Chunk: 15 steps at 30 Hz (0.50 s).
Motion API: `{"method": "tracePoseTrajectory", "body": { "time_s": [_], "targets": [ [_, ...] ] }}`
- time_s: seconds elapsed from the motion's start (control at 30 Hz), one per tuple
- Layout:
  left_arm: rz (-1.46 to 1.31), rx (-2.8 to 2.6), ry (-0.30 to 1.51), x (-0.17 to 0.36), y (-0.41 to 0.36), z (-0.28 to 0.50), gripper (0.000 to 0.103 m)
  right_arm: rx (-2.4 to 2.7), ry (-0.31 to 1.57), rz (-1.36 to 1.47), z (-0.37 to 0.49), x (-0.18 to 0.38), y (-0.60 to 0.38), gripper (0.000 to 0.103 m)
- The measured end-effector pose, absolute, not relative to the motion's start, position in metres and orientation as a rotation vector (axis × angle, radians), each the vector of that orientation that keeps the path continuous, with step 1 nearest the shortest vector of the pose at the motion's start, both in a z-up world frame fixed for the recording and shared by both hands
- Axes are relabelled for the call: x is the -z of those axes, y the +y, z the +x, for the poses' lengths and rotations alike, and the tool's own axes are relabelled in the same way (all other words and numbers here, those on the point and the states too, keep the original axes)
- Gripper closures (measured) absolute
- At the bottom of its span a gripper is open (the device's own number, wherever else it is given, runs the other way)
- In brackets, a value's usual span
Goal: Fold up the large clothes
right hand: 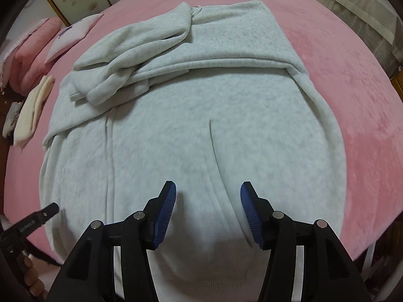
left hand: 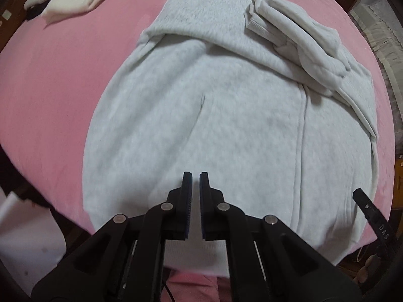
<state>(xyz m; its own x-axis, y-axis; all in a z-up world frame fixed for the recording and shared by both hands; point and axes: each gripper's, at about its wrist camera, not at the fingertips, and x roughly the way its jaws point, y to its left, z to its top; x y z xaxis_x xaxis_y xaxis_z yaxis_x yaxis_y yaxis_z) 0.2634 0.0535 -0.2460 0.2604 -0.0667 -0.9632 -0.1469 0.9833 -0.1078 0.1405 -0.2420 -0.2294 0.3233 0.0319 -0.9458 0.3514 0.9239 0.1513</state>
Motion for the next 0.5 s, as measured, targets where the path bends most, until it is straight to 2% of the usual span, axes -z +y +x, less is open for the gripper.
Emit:
{"method": "tracePoseTrajectory", "body": {
  "time_s": [0.1,0.17,0.23,0.37,0.47,0.5],
  "targets": [
    [-0.176,-0.035,1.306,0.231,0.047,0.233,0.101,0.227,1.194,0.414,0.096,0.202,-0.23,0.034],
    [-0.191,0.014,1.294,0.219,0.043,0.215,0.101,0.24,1.166,0.431,0.074,0.183,-0.231,0.031],
    [-0.194,0.05,1.286,0.207,0.037,0.2,0.101,0.238,1.154,0.428,0.061,0.173,-0.232,0.021],
    [-0.129,0.068,1.281,0.191,0.035,0.178,0.1,0.233,1.153,0.387,0.023,0.152,-0.232,0.019],
    [-0.155,0.084,1.303,0.189,0.046,0.169,0.091,0.228,1.179,0.381,-0.001,0.148,-0.237,0.018],
    [-0.175,0.085,1.305,0.189,0.052,0.164,0.08,0.226,1.183,0.384,-0.007,0.147,-0.237,0.018]
  ]
}}
